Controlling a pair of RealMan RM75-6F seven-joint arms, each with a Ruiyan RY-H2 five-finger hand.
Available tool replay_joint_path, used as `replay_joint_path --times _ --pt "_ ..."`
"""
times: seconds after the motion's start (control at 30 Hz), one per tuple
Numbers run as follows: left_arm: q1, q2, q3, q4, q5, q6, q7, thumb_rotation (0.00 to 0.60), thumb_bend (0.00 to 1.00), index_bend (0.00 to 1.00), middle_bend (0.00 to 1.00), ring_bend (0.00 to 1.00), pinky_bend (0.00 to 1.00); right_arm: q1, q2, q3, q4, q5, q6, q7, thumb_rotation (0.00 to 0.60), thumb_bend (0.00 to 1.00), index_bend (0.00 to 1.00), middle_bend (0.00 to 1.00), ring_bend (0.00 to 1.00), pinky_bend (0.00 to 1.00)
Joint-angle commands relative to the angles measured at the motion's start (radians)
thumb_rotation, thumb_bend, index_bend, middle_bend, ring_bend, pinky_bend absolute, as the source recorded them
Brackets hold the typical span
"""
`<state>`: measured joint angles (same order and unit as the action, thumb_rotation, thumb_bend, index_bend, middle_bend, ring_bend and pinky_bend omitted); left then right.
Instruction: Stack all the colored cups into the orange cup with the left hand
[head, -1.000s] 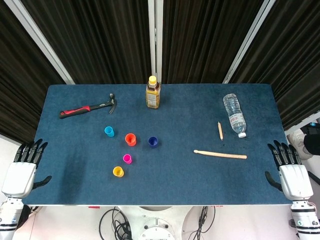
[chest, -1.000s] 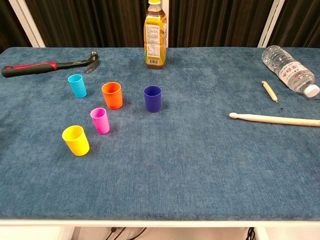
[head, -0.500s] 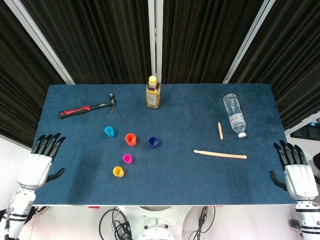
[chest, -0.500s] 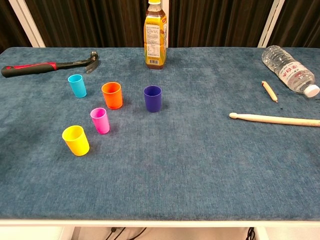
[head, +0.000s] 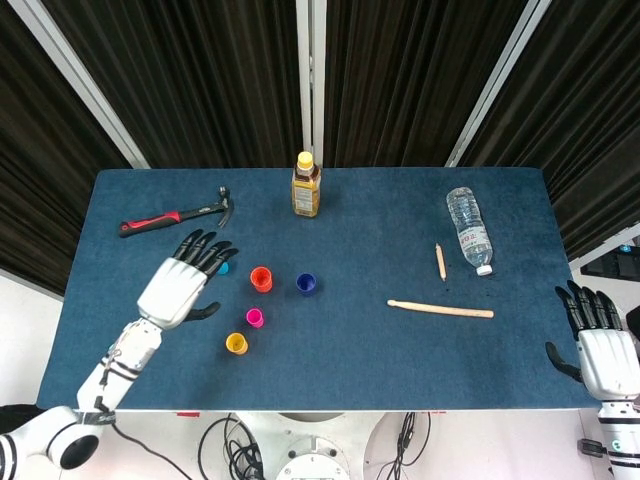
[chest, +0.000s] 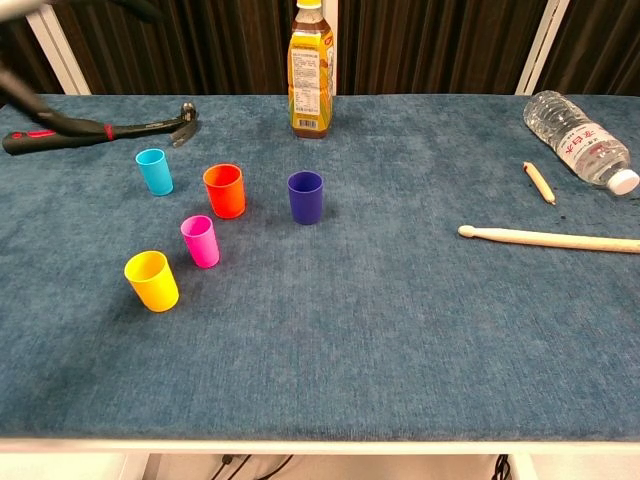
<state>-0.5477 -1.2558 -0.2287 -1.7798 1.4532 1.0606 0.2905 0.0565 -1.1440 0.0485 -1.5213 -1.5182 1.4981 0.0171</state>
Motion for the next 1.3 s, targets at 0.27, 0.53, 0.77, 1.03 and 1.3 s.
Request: replay_joint_path --times 0.27,0.53,0.77,1.03,1.3 --pt "-0.256 -0.16 -0.073 0.031 -0.351 -0.221 0.235 0.6 0.19 0.15 0.15 0.11 0.0 -0.003 0.009 -0.001 0.016 -0.005 0.004 0.026 0.6 0.27 0.0 0.0 0.0 0.0" --pt "-0.419 -0.285 -0.077 0.14 -0.592 -0.218 0.398 0.6 0.19 0.15 0.16 0.16 0.0 -0.003 0.019 0.005 0.015 0.003 0.003 0.04 0.6 0.27 0.0 0.0 0.0 0.0" --pt "-0.526 -0.395 -0.042 0.265 -0.724 -0.24 0.456 0.6 0.2 0.16 0.19 0.19 0.0 -0.006 0.021 0.004 0.019 0.007 0.0 0.044 0.6 0.27 0.0 0.0 0.0 0.0" --pt "-0.557 -0.448 0.022 0.347 -0.753 -0.198 0.487 0.6 0.22 0.18 0.21 0.24 0.0 -0.01 0.015 0.002 0.037 0.006 0.003 0.062 0.6 0.27 0.0 0.0 0.0 0.0" --pt "-0.566 -0.487 0.046 0.416 -0.722 -0.197 0.462 0.6 0.25 0.24 0.25 0.34 0.02 -0.016 0.004 0.003 0.059 0.008 0.01 0.077 0.6 0.27 0.0 0.0 0.0 0.0"
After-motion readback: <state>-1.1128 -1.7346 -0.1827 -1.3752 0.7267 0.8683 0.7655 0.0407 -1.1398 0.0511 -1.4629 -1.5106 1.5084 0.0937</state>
